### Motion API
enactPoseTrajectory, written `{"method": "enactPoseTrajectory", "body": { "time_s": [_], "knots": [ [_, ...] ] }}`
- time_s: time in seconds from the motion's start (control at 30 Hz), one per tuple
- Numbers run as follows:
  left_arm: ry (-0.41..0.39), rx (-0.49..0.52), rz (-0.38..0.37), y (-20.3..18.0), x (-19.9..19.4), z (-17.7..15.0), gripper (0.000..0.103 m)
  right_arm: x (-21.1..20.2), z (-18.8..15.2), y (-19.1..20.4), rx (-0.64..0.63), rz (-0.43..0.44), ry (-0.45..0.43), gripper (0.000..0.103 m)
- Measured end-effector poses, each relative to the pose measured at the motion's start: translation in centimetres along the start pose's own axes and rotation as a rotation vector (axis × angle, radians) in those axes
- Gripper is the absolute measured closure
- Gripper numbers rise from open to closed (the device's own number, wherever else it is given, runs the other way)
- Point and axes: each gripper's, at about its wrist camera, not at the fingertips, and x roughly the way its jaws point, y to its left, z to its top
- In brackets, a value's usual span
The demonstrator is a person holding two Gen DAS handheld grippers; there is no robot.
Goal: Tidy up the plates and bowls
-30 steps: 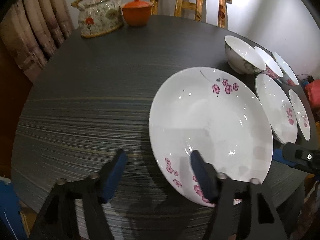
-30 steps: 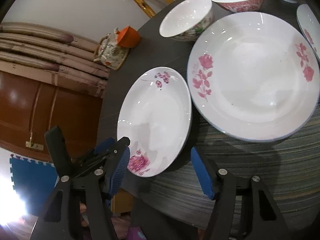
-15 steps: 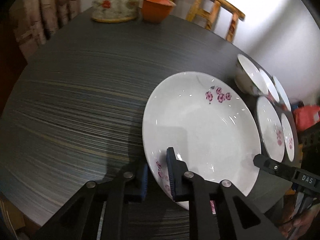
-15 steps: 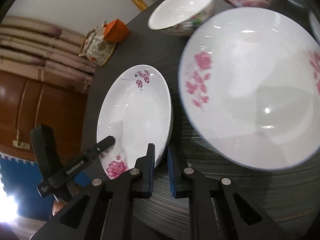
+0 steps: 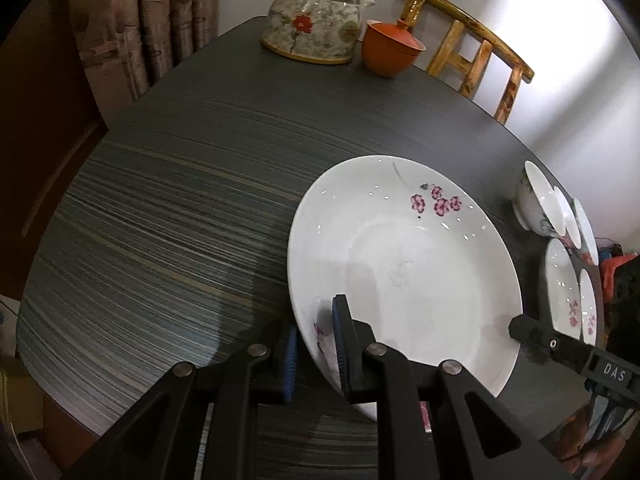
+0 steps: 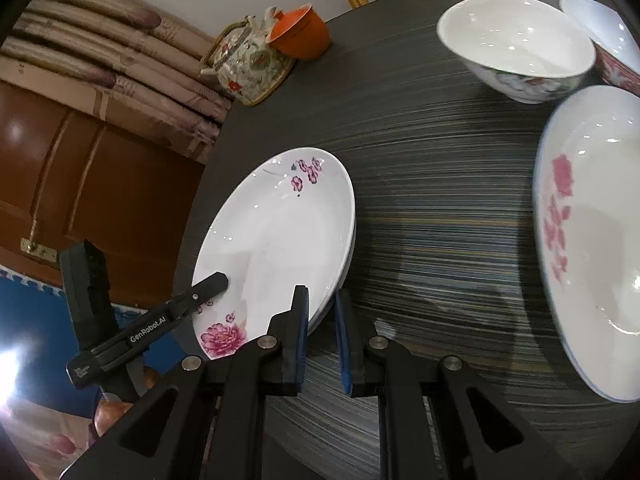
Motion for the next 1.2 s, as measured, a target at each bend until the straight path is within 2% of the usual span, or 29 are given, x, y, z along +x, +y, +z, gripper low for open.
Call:
{"method": "enactPoseTrajectory", "body": {
  "time_s": [0.13, 0.23, 0.27, 0.33, 0.4, 0.47, 0.53, 0.63, 0.7, 0.77, 0.83, 0.93, 0.97, 1.13, 1.2],
  "knots": [
    [-0.002, -0.018, 0.046, 0.3, 0.1, -0.3, 0.087, 0.9, -0.1, 0.4, -0.014, -0.007, 0.022, 0.089],
    [-0.051, -0.019, 0.117, 0.1, -1.3, -0.1, 0.079, 0.4, -0.5, 0.3, -0.016, 0.000, 0.010, 0.086],
    [-0.075, -0.010, 0.150, 0.0, -1.9, 0.0, 0.074, 0.0, -0.5, 0.3, -0.020, 0.002, -0.004, 0.086],
    [-0.118, 0.003, 0.206, -0.4, -3.1, 0.1, 0.073, -1.8, -0.9, 0.2, -0.036, 0.004, -0.055, 0.078],
    [-0.145, 0.005, 0.219, -1.0, -4.2, 0.1, 0.073, -5.0, -1.8, -0.9, -0.009, 0.053, -0.115, 0.077],
    [-0.170, 0.016, 0.171, -2.2, -5.5, -0.1, 0.073, -8.1, -3.0, -2.5, 0.025, 0.078, -0.154, 0.076],
    [-0.181, 0.058, 0.115, -4.5, -6.4, -0.4, 0.072, -11.6, -4.9, -4.5, 0.058, 0.061, -0.206, 0.076],
    [-0.133, 0.148, -0.049, -10.0, -6.5, -0.7, 0.067, -15.6, -6.8, -8.0, 0.118, -0.003, -0.241, 0.076],
    [-0.098, 0.197, -0.111, -13.2, -5.8, -0.9, 0.061, -17.3, -7.6, -10.5, 0.177, -0.012, -0.249, 0.076],
    [-0.062, 0.256, -0.156, -17.0, -4.4, -0.9, 0.061, -18.3, -8.0, -12.6, 0.213, -0.047, -0.259, 0.076],
    [-0.037, 0.294, -0.165, -19.8, -2.7, -0.6, 0.061, -18.7, -7.9, -14.4, 0.264, -0.033, -0.265, 0.076],
    [0.043, 0.316, -0.193, -22.9, 0.7, -0.3, 0.061, -18.2, -7.2, -16.5, 0.327, -0.002, -0.265, 0.076],
    [0.064, 0.311, -0.212, -23.5, 1.7, -0.4, 0.061, -18.1, -7.2, -17.1, 0.343, -0.001, -0.266, 0.076],
    [0.121, 0.304, -0.213, -25.1, 5.2, 0.5, 0.061, -17.8, -5.7, -18.8, 0.369, 0.033, -0.274, 0.076],
    [0.133, 0.312, -0.227, -25.1, 6.0, 0.3, 0.061, -17.4, -5.2, -19.0, 0.374, 0.015, -0.267, 0.076]
  ]
}}
